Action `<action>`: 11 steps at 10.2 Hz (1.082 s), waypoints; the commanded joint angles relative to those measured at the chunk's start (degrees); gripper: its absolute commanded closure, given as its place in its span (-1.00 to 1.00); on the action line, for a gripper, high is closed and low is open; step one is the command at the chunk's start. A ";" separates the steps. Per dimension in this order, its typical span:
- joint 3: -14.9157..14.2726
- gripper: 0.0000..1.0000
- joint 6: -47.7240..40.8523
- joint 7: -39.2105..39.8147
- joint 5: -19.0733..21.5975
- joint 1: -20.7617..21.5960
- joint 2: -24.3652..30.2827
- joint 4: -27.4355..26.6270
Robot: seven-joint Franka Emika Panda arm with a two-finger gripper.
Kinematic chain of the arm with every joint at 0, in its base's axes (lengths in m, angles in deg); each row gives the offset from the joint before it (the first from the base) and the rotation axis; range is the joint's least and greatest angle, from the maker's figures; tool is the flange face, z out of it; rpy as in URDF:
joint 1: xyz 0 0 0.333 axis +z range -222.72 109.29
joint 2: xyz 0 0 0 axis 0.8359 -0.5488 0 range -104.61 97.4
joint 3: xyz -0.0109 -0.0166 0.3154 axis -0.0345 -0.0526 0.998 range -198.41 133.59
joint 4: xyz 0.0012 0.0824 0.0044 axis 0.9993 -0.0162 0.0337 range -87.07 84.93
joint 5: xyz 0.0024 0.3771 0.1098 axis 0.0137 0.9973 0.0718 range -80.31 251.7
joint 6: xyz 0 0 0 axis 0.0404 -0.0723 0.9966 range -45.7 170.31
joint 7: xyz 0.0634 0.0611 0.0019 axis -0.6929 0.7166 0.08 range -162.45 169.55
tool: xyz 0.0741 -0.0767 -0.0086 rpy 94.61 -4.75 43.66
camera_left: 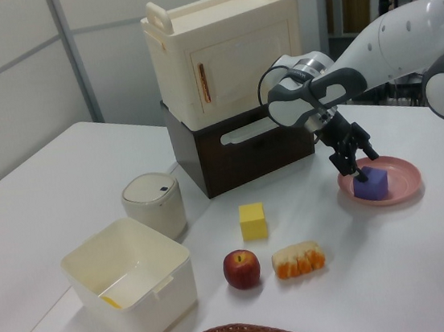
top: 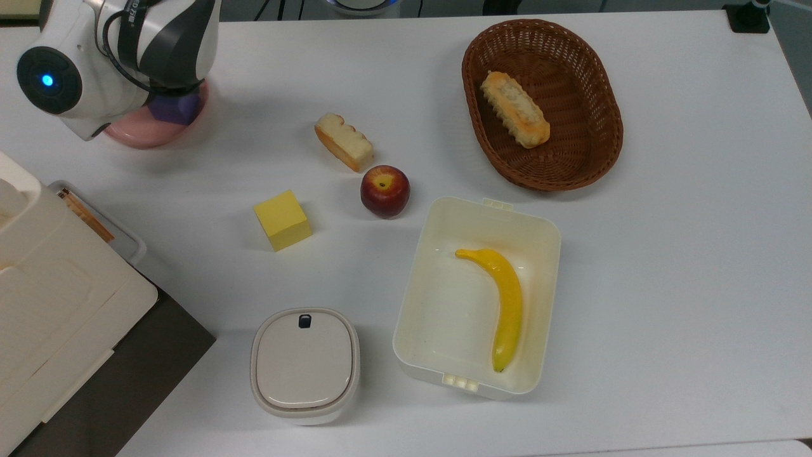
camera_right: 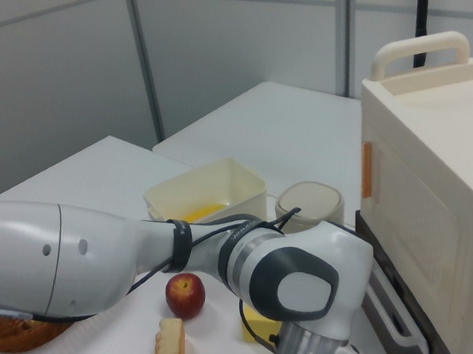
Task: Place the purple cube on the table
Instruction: 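Lower the gripper and grasp the purple cube, then lift the purple cube off the plate and set it on the table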
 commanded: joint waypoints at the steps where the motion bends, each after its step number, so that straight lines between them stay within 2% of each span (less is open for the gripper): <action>1: -0.12 -1.00 0.61 0.69 -0.86 0.22 -0.24 -0.88; 4: -0.03 -1.00 0.70 0.51 -0.86 0.31 -0.33 -1.93; 5: -0.03 -0.91 1.22 0.34 -0.86 0.40 -0.33 -2.03; 6: 0.14 -0.16 1.49 0.42 -0.77 0.40 -0.33 -2.46; 7: 0.23 0.46 1.49 0.51 -0.77 0.49 -0.33 -2.47; 8: 0.23 0.78 1.49 0.95 -0.77 0.49 -0.15 -2.47; 9: 0.23 1.00 1.40 1.04 -0.77 0.40 -0.15 -2.38; 11: 0.14 1.00 0.97 1.12 -0.86 0.40 0.28 -2.20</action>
